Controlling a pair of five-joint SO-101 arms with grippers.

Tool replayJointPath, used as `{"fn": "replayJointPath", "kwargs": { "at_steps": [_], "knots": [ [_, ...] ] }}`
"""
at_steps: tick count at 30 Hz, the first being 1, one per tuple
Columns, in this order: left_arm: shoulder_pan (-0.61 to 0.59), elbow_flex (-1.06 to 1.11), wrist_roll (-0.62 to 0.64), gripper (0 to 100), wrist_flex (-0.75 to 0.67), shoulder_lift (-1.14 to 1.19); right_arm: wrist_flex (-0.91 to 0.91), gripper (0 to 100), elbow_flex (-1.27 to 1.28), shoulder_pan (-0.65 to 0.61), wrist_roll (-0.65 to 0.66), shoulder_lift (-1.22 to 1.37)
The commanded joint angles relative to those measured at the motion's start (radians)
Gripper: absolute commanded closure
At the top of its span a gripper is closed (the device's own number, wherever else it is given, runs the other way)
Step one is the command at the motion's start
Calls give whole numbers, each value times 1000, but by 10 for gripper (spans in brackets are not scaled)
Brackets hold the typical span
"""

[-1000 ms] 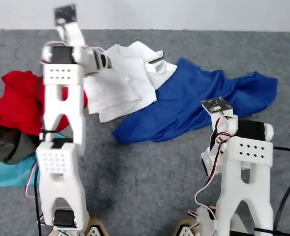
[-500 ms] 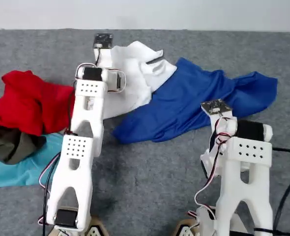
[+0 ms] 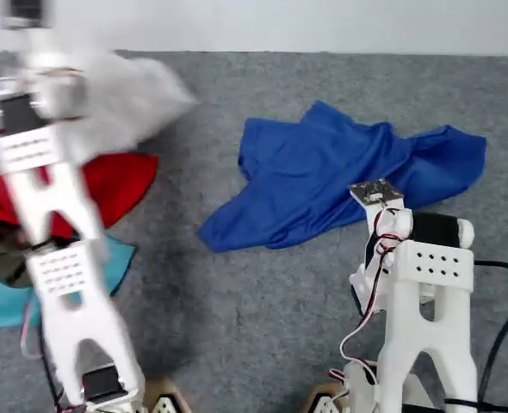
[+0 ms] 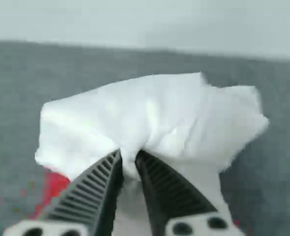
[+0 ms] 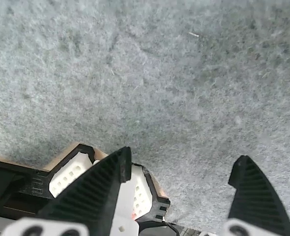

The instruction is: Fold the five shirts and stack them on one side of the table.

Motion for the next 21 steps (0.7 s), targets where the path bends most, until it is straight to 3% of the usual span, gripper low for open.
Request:
{"fn": "replayJointPath", "kwargs": {
  "at_steps": [1, 4, 7, 14, 21],
  "knots": [
    [-199, -59, -15, 988, 29, -180, 33, 667, -5, -8, 14, -4],
    [-290, -58, -9, 987, 69, -184, 31, 667, -5, -8, 32, -4],
    [-295, -44, 25, 964, 149, -181, 31, 667, -2, -8, 64, -4],
    [-276, 4, 216, 673, 149, -190, 31, 667, -2, -8, 68, -4],
    [-261, -35, 196, 683, 146, -219, 33, 667, -2, -8, 69, -4]
  ]
}}
